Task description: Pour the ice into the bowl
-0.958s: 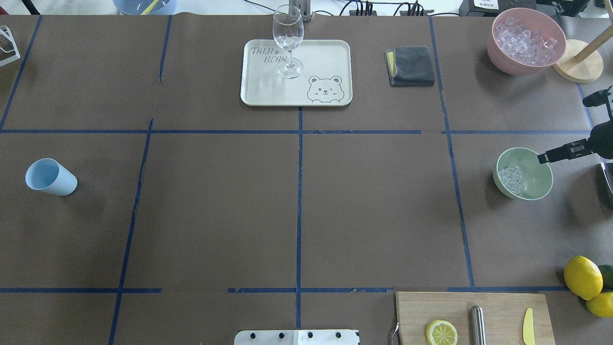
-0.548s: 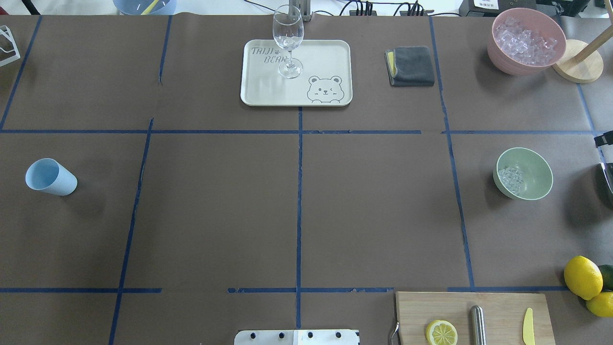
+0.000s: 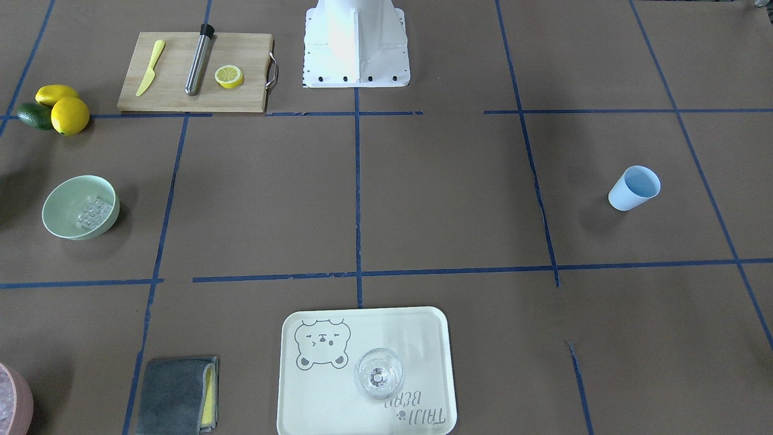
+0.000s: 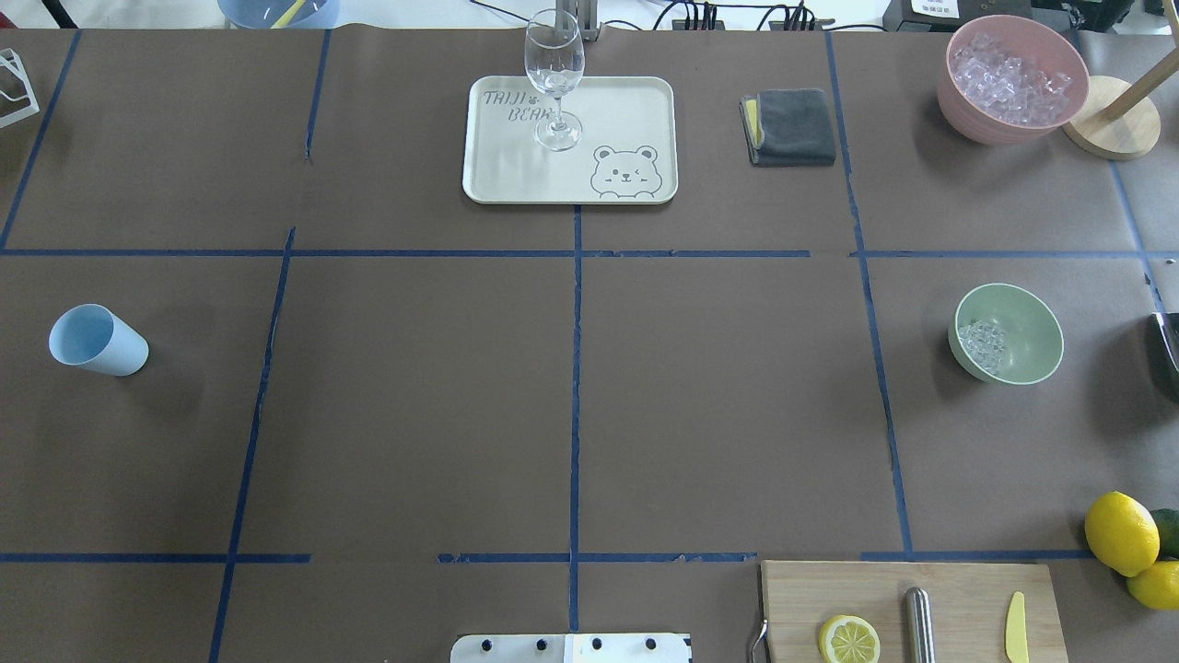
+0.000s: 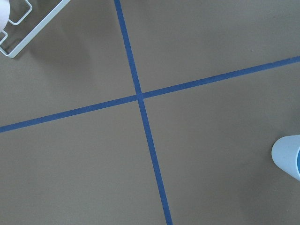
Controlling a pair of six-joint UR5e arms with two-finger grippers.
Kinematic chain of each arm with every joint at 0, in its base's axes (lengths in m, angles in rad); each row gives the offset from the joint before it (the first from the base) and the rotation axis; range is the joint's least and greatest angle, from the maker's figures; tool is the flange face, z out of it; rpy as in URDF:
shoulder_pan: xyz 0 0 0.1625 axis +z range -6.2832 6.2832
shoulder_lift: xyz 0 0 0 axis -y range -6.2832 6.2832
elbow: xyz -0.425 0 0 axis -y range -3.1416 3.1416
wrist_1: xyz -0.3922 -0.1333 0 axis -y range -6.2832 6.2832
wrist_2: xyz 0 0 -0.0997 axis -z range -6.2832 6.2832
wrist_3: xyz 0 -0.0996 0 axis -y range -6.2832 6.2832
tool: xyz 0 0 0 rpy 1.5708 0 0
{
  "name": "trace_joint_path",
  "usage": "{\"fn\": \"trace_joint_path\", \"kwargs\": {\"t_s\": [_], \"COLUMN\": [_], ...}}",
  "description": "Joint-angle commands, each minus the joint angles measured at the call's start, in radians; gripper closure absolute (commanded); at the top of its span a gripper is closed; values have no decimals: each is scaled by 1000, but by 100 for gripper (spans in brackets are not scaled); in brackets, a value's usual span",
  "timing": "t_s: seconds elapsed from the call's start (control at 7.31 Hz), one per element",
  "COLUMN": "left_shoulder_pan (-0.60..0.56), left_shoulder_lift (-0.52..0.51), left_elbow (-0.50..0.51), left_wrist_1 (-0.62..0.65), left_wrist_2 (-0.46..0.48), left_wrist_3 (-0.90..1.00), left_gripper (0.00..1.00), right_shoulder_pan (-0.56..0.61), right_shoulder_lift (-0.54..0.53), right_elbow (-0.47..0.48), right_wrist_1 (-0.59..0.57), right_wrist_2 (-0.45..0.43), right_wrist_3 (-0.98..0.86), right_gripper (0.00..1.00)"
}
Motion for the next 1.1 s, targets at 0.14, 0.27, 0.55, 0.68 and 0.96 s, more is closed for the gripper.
{"fn": "trace_joint_path", "kwargs": {"t_s": [0.14,0.27,0.55,0.68,0.96], "left_shoulder_pan": [0,0,0,0,0], "left_shoulder_lift": [1,1,4,4,4], "left_elbow": [4,4,14,17,18], "left_wrist_1": [5,3,3,0,-1], "left_wrist_2": [0,0,2,2,2], "left_wrist_3": [-2,-2,-2,-2,-3], "left_gripper": [0,0,0,0,0], "right_shoulder_pan": [21,24,24,24,24], "right_shoulder_lift": [-15,-22,-29,-28,-28], "right_elbow": [5,-11,-12,-11,-11], "right_wrist_1": [-22,-27,-15,-13,-13], "right_wrist_2": [1,13,25,27,25], "right_wrist_3": [3,4,-5,-3,-2], "right_gripper": [0,0,0,0,0]}}
